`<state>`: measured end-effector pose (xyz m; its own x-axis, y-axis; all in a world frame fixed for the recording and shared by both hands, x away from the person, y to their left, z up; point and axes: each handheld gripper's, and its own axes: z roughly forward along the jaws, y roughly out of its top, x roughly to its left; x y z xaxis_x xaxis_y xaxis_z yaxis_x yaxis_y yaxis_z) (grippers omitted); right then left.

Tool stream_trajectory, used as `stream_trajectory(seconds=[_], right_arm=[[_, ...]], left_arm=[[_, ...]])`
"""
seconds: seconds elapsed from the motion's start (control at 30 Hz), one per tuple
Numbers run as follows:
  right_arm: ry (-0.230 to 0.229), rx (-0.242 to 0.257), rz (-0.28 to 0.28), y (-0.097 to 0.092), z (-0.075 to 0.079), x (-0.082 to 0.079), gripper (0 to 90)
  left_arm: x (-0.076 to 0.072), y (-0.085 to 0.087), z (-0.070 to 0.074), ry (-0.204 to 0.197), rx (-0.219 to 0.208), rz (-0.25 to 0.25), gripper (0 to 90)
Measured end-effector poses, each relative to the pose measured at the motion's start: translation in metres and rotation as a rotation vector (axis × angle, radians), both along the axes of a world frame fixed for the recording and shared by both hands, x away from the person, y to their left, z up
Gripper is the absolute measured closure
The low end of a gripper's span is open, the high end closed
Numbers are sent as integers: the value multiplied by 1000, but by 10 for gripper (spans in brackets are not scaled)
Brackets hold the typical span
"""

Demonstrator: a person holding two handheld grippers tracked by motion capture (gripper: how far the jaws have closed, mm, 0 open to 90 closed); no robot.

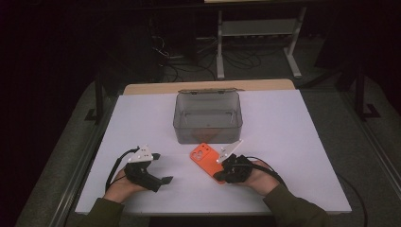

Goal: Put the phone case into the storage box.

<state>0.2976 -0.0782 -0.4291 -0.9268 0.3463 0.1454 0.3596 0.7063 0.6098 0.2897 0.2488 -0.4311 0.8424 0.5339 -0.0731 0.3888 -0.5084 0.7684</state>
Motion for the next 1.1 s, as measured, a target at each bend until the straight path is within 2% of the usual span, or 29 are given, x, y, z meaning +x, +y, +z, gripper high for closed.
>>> stream_trajectory(seconds=[0.17, 0.23, 0.27, 0.33, 0.47, 0.7, 0.87, 0.93, 1.0, 1.1], right_arm=[[-3, 57, -20, -6, 7, 0, 789], [-17, 77, -57, -13, 12, 2, 734], [-34, 97, -95, -20, 16, 3, 678], [-40, 105, -109, -23, 17, 4, 660], [-81, 127, -186, -41, 21, 5, 530], [-134, 136, -286, -66, 19, 5, 338], [-113, 151, -356, -80, 16, 6, 213], [-117, 166, -382, -84, 14, 5, 133], [-134, 175, -407, -88, 12, 4, 116], [-147, 199, -430, -93, 8, 1, 16]], left_arm=[[0, 0, 1, -3, -2, 0, 0], [0, 0, 1, -4, -2, -2, 0], [0, 0, 1, -4, -3, -3, 0], [-1, 0, 1, -3, -4, -3, 0], [-1, 0, 1, -4, -4, -8, 0], [-3, -1, 2, -3, -12, -10, 0], [-3, -1, 2, -6, -21, -15, 0], [-3, -1, 3, -4, -23, -14, 0], [-4, -1, 3, -4, -25, -14, 0], [-4, 0, 3, -7, -30, -9, 0]])
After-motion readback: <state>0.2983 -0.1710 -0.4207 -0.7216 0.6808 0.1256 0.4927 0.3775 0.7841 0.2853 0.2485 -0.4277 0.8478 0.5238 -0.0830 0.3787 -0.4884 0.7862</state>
